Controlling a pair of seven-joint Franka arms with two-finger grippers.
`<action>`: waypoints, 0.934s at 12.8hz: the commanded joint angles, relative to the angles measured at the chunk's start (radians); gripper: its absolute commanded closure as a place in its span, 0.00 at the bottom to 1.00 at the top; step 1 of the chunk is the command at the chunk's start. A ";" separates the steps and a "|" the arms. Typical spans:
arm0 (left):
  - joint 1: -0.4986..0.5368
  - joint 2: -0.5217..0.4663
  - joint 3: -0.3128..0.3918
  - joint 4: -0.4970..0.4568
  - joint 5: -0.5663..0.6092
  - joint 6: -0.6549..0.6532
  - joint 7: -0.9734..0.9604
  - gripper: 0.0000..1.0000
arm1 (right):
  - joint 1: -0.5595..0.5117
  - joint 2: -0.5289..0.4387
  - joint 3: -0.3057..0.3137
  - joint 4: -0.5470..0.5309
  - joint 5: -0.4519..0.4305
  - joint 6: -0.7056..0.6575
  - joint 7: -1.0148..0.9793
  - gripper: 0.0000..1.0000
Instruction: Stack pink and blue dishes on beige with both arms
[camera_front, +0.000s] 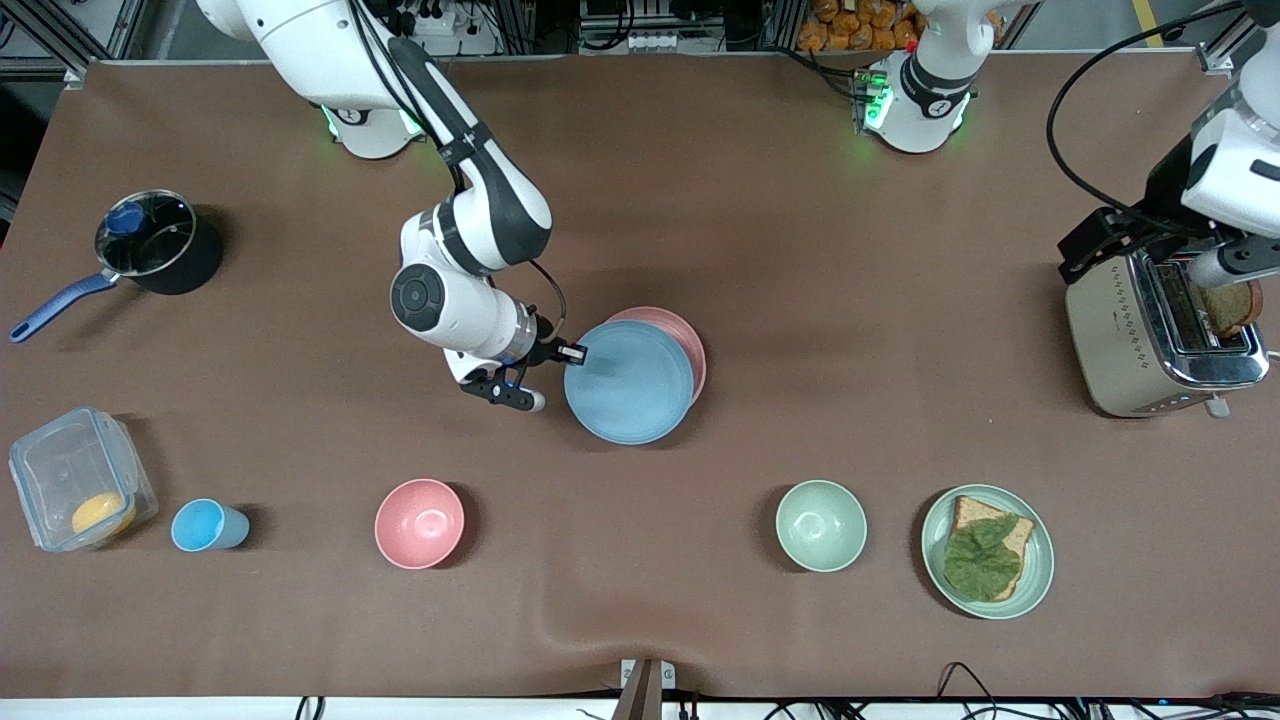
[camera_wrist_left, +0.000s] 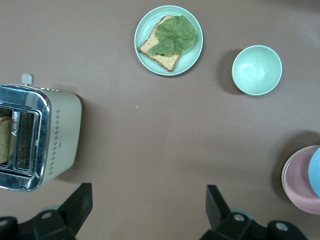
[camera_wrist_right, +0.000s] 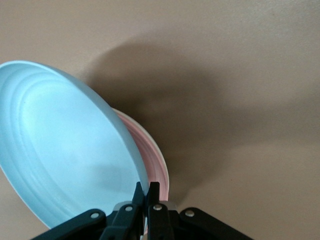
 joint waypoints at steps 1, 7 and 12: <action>-0.140 0.002 0.157 0.021 0.024 -0.059 0.037 0.00 | 0.014 0.036 -0.010 0.043 0.018 -0.007 0.015 1.00; -0.222 0.003 0.247 0.021 0.004 -0.084 0.092 0.00 | 0.097 0.096 -0.019 0.078 0.010 0.010 0.042 1.00; -0.215 0.003 0.203 0.018 0.006 -0.091 0.078 0.00 | 0.109 0.090 -0.029 0.034 -0.036 -0.005 0.061 1.00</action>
